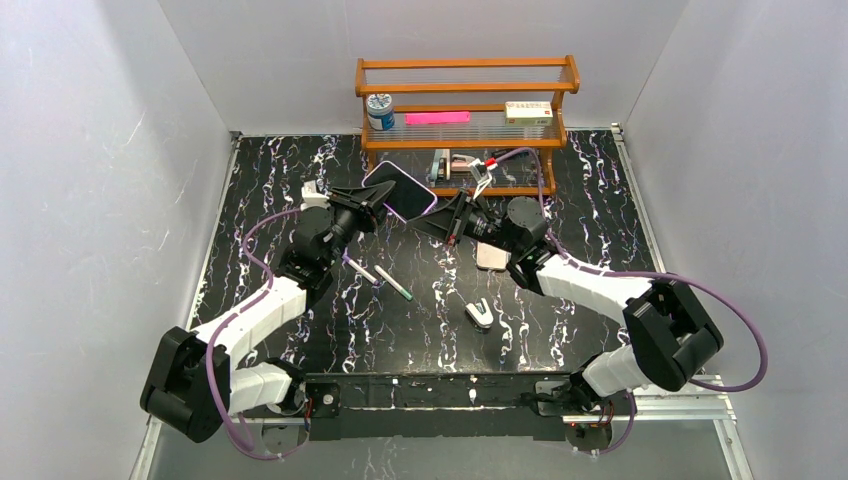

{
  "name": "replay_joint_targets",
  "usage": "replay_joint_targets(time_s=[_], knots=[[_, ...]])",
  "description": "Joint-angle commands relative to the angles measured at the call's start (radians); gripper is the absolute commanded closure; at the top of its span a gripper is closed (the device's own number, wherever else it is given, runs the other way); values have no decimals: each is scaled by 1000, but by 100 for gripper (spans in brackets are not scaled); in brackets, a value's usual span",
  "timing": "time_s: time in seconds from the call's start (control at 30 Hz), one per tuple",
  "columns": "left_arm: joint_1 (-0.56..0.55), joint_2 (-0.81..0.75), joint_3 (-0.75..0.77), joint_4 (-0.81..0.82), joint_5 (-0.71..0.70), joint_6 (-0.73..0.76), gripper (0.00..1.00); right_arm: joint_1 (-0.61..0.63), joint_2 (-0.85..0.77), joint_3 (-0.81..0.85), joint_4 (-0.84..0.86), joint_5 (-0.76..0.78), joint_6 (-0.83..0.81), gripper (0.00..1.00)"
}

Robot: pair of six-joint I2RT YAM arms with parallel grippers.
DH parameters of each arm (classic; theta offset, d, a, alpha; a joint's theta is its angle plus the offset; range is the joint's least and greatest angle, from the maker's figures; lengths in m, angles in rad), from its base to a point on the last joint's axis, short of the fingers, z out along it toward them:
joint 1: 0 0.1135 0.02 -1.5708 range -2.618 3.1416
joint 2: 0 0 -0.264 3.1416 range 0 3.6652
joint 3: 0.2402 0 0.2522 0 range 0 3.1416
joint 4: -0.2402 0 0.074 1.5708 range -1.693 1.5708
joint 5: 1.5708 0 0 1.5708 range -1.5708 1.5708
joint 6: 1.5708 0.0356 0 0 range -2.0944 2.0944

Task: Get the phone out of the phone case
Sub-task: Remove the phone case from the phone.

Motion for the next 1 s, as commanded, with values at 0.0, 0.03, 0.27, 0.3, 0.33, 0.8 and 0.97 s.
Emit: replay_joint_targets(time_s=[0.0, 0.03, 0.27, 0.3, 0.33, 0.8, 0.97], knots=[[-18, -42, 65, -2, 117, -12, 100, -1, 42, 68, -6, -101, -408, 99], [-18, -42, 67, -2, 120, -12, 100, -1, 45, 72, -6, -113, -438, 99], [-18, -46, 74, -2, 159, -15, 100, -7, 62, 142, -130, -168, -670, 99], [-18, -46, 76, -2, 164, -15, 100, -6, 66, 163, -165, -167, -710, 99], [-18, -45, 78, -2, 170, -14, 100, -6, 68, 177, -196, -159, -743, 99], [-16, -34, 117, 2, 227, 92, 100, -8, 42, 179, -324, 17, -900, 99], [16, -34, 138, -31, 270, 252, 100, -53, -35, 104, -313, 1, -777, 70]])
